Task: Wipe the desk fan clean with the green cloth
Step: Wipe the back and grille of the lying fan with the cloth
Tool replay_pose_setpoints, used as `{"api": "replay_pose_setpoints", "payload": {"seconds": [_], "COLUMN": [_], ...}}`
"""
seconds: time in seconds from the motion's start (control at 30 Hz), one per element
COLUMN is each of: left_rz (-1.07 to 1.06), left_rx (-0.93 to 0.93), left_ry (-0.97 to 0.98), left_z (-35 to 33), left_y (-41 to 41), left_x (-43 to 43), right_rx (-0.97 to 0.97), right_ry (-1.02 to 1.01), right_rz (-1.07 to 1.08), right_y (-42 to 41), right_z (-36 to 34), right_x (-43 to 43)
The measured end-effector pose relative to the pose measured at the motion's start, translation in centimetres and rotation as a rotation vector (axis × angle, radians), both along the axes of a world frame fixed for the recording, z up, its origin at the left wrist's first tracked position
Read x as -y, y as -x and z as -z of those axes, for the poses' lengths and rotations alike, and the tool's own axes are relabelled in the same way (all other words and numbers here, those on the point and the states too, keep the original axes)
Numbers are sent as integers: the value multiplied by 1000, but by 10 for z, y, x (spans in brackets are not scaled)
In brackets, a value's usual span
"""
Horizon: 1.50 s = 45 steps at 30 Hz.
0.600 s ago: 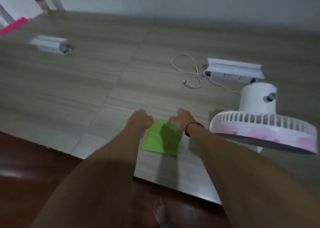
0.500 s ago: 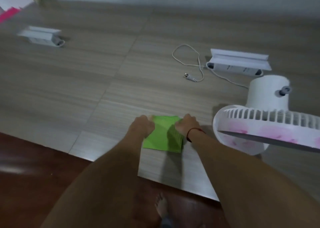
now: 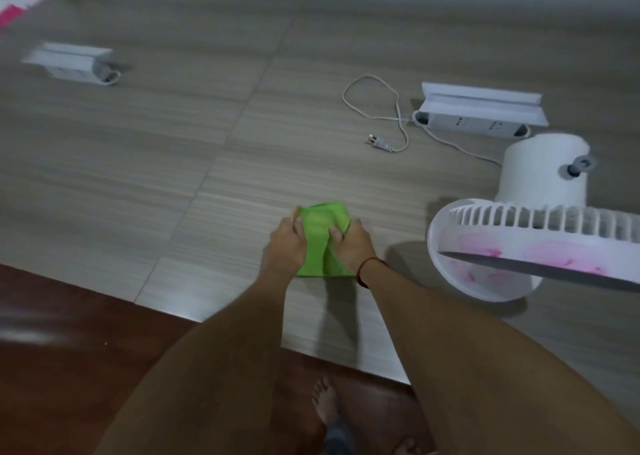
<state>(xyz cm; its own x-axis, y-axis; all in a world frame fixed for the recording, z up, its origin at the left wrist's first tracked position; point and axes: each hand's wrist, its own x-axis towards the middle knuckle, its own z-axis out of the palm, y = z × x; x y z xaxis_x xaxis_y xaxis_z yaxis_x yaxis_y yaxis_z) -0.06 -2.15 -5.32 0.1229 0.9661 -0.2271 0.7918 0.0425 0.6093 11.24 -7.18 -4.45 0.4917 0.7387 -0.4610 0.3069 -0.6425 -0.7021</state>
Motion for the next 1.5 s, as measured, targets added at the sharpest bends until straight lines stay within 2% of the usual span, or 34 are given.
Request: {"api": "replay_pose_setpoints", "payload": {"seconds": [0.33, 0.5, 0.67, 0.9, 1.1, 1.27, 1.37, 1.43, 1.5], "left_rz": [-4, 39, 113, 279, 473, 399, 428, 496, 550], "left_rx": [237, 288, 327, 384, 324, 257, 109, -33, -80], "left_ry": [-333, -414, -481, -460, -401, -405, -421, -411, -423], "left_z": [-163, -219, -247, -254, -239, -218, -204, -194, -187], "left_y": [-28, -48, -74, -145, -188, -196, -190, -182, -177], "left_x": [12, 41, 72, 148, 190, 204, 198, 194, 190], "right_rx": [119, 177, 231, 390, 427, 377, 333, 302, 325], "right_ry": [-444, -572, -637, -576, -482, -417, -364, -317, -280], "right_rz": [-8, 44, 76, 206, 351, 430, 409, 321, 229], "right_y": [-24, -38, -63, -127, -168, -173, -169, -161, -153], "right_z": [-153, -208, -237, -246, -228, -198, -180, -170, -160], "right_x": [8, 41, 83, 163, 226, 248, 250, 249, 244]}}
